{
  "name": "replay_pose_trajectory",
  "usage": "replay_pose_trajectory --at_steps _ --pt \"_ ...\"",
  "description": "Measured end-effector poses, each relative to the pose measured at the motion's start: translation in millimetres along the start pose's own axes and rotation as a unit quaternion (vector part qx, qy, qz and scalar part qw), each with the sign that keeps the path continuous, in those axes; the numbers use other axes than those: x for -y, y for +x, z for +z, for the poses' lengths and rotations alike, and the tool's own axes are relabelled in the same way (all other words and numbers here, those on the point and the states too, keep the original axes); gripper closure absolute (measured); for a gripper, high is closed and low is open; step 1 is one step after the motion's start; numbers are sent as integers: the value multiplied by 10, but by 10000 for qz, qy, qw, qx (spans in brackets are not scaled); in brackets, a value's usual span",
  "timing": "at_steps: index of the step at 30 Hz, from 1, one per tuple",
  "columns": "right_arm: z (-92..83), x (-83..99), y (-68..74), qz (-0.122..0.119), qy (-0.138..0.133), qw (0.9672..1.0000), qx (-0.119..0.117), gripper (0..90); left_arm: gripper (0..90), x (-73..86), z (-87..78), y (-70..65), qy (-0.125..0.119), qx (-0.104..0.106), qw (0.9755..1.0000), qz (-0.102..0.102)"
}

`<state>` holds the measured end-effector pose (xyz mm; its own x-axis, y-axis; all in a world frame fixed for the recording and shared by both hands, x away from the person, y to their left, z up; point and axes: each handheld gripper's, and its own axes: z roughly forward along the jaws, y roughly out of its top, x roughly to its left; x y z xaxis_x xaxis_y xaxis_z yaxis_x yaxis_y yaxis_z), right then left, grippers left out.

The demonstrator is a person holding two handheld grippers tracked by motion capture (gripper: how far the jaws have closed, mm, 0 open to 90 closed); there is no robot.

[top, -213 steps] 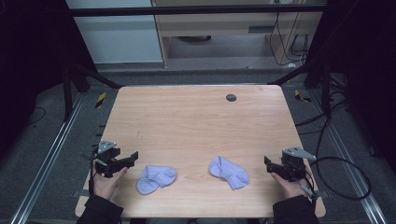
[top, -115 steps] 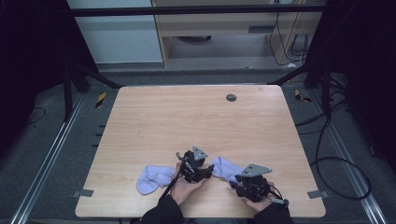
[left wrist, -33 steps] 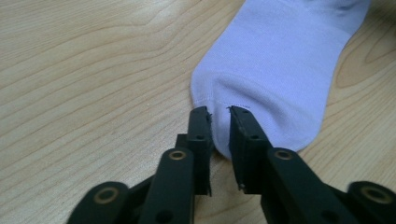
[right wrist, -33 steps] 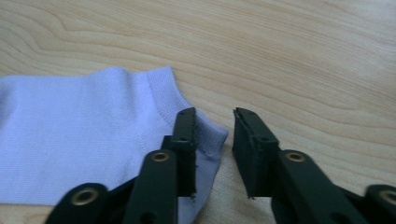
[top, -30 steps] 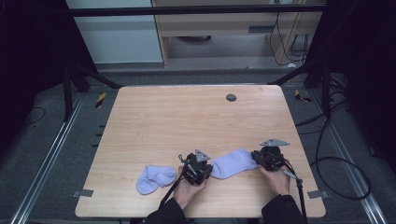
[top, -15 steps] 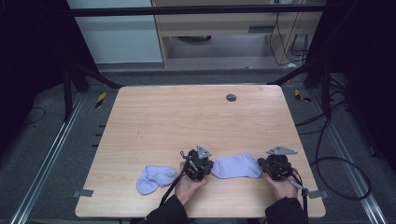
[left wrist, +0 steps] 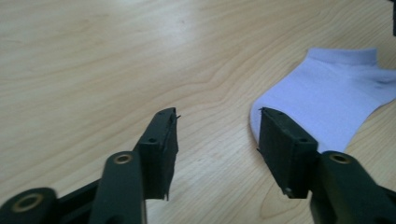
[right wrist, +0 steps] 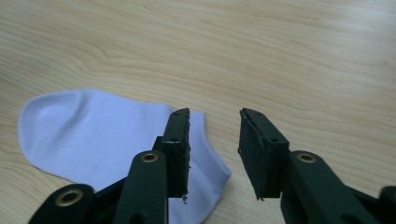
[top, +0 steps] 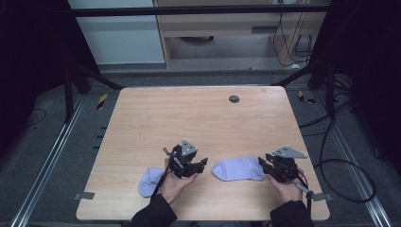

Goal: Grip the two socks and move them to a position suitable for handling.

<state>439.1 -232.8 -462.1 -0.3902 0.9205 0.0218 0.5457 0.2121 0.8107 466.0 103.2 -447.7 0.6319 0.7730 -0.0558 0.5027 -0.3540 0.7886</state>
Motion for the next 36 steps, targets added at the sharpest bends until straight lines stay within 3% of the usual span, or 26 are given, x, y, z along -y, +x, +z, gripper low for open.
replay_pose_trajectory --at_steps 3,10,16,22,27,35,36 --pt "-13 -39 56 2 -49 10000 -84 573 391 7 -151 129 -58 -13 10000 -51" --pt "13 -147 252 -110 -130 9994 -314 477 346 165 -499 450 -211 -386 9990 -83" --pt "76 -237 459 -294 -139 9978 -572 428 341 424 -846 799 -276 -753 9959 -415" --pt "133 -316 669 -463 -127 9961 -738 404 341 607 -1064 996 -325 -990 9922 -684" --pt "210 -395 886 -652 -121 9933 -944 393 342 765 -1166 1088 -297 -1026 9905 -870" --pt "346 -545 1279 -856 -141 9870 -1354 378 354 966 -1168 1117 15 -1017 9914 -822" --pt "386 -575 1390 -921 -122 9852 -1441 376 362 981 -1170 1124 62 -1031 9914 -802"
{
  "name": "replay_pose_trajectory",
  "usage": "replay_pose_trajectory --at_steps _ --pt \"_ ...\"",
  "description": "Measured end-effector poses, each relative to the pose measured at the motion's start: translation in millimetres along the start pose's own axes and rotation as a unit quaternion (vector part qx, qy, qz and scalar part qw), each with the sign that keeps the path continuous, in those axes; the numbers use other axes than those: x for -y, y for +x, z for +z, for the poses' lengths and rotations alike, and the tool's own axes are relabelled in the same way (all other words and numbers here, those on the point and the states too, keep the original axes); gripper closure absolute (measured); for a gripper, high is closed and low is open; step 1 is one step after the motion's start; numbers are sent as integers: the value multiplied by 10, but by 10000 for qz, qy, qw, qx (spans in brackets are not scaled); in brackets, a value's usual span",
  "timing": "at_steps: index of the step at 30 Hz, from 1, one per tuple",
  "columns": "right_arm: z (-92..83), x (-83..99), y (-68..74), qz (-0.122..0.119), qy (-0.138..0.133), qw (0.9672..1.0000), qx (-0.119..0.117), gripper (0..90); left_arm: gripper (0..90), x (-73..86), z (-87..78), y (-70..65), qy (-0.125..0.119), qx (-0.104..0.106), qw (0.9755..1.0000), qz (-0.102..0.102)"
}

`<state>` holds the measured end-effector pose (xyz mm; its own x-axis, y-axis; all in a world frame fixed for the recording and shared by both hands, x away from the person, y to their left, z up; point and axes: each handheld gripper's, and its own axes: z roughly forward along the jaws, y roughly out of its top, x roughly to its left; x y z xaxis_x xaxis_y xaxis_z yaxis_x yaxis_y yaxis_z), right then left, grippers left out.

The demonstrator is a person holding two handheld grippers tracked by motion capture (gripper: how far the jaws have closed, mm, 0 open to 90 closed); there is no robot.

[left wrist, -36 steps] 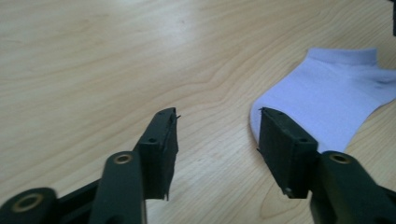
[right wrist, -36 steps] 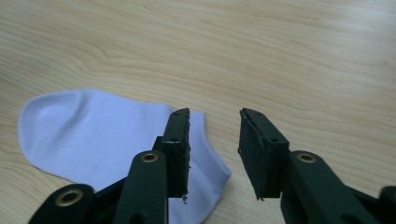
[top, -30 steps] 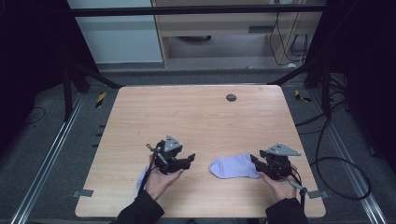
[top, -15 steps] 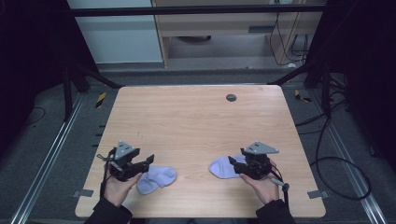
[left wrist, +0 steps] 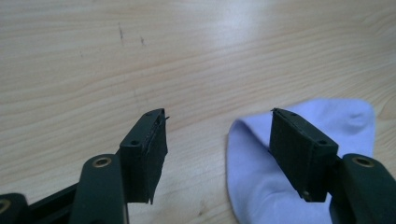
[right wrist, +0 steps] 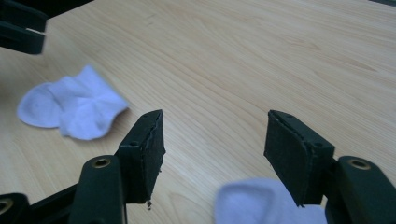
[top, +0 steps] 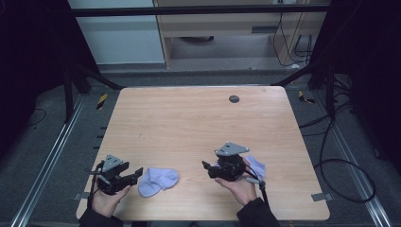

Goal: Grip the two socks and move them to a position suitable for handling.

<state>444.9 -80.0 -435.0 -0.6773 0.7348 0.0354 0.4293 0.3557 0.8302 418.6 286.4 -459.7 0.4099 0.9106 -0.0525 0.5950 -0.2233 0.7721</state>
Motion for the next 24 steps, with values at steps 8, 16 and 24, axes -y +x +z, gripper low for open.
replay_pose_trajectory --at_steps 8,16,24 --pt "258 -144 359 -246 71 9987 -443 414 412 78 -14 45 86 83 9999 -12" --pt "459 -177 598 -398 198 9965 -707 472 458 135 13 40 307 191 9993 46" --pt "661 -95 788 -575 441 9935 -874 548 505 187 62 -2 571 287 9978 184"
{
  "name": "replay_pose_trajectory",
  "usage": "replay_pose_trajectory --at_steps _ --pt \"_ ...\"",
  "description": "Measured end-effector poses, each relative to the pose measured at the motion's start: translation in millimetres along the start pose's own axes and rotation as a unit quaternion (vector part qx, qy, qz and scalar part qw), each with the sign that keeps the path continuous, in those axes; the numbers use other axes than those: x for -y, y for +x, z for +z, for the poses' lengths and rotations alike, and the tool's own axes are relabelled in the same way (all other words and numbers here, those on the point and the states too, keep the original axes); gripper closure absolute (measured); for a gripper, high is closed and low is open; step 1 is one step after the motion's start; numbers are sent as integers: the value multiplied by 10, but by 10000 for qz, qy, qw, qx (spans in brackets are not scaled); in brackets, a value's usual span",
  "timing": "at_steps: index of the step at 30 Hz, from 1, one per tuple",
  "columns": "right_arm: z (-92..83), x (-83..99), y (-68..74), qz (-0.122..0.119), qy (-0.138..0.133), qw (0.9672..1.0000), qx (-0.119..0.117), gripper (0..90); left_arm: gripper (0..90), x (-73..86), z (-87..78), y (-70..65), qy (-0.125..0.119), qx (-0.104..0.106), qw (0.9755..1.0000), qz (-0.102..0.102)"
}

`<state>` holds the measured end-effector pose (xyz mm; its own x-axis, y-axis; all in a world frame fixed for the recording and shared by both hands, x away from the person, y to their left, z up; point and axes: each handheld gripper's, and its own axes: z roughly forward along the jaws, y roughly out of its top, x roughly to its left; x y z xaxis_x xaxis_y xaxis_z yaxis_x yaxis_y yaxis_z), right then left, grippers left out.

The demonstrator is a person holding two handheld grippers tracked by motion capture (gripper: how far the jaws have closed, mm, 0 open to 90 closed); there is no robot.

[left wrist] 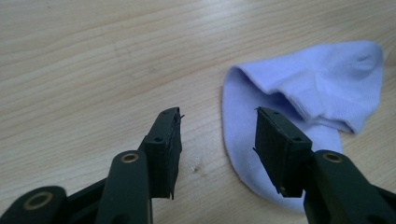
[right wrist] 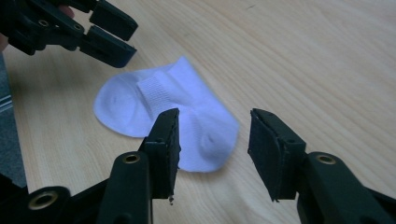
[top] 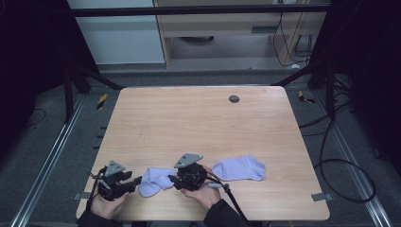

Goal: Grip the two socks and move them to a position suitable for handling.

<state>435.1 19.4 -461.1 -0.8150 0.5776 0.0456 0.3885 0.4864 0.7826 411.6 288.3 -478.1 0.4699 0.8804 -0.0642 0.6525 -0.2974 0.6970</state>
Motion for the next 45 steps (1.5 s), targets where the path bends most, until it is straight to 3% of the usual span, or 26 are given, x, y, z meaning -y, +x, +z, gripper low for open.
replay_pose_trajectory --at_steps 15,22,26,30,33,37,41,45 --pt "397 129 194 -267 398 9984 -283 651 603 39 96 -98 354 161 9990 205" --pt "436 146 217 -346 512 9976 -303 836 730 39 112 -111 439 243 9985 215" --pt "407 129 205 -259 468 9980 -328 883 794 34 116 -109 470 308 9982 212" --pt "301 55 98 158 16 9991 -383 887 836 28 120 -114 480 336 9980 226" --pt "258 0 -5 453 -196 9984 -293 886 842 18 123 -114 501 349 9979 235" --pt "249 -77 -175 868 -459 9951 100 883 845 10 131 -110 504 373 9977 242" --pt "338 -121 -284 829 -289 9950 483 863 841 -4 142 -98 494 360 9978 252" --pt "389 -138 -368 704 -343 9934 840 753 773 -8 129 -77 405 297 9987 133"
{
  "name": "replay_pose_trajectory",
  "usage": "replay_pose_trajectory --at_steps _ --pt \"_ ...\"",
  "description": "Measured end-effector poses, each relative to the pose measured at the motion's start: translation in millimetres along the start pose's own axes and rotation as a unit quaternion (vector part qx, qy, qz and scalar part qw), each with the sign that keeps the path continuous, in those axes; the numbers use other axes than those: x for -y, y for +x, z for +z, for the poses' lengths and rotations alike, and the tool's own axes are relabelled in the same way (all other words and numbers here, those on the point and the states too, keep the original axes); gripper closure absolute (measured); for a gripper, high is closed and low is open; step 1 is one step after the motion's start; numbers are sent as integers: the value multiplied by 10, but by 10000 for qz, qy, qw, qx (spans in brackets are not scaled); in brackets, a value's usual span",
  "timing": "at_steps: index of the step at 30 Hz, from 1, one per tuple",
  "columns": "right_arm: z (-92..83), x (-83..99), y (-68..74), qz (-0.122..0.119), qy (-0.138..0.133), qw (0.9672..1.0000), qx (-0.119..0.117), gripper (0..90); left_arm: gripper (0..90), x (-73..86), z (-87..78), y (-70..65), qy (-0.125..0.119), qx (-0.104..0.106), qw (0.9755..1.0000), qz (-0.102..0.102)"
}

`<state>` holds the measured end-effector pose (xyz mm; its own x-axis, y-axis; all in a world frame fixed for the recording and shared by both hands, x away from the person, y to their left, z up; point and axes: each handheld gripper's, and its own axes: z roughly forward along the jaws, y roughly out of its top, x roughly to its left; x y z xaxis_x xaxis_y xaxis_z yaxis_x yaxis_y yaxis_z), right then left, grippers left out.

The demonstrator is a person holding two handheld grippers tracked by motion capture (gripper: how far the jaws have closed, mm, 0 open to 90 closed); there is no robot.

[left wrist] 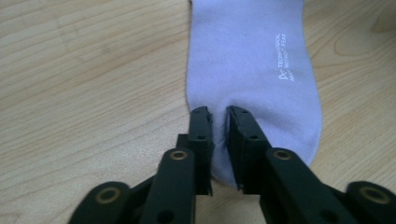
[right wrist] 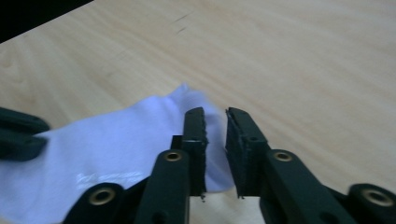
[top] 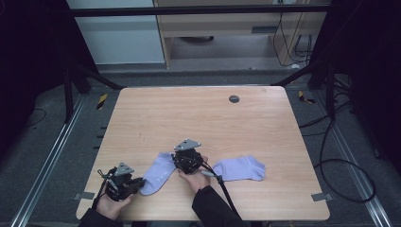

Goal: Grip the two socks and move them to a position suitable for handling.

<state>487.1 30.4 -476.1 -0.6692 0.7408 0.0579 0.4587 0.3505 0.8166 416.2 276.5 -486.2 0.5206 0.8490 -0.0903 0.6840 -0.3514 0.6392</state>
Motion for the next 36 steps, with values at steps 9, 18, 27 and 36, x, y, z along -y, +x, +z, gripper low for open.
replay_pose_trajectory --at_steps 9,18,27,36 --pt "8 -42 -185 -63 123 9999 36 655 671 4 -46 -4 -78 -36 9996 -284" --pt "286 77 -192 -47 560 9984 -5 736 770 6 -1 -33 136 -141 9995 -260" --pt "176 63 -155 -11 430 9990 -137 883 861 -79 -5 -13 86 -236 9995 -175" --pt "-123 153 -93 56 186 9997 -124 878 861 -367 52 151 -101 -586 9982 -56"
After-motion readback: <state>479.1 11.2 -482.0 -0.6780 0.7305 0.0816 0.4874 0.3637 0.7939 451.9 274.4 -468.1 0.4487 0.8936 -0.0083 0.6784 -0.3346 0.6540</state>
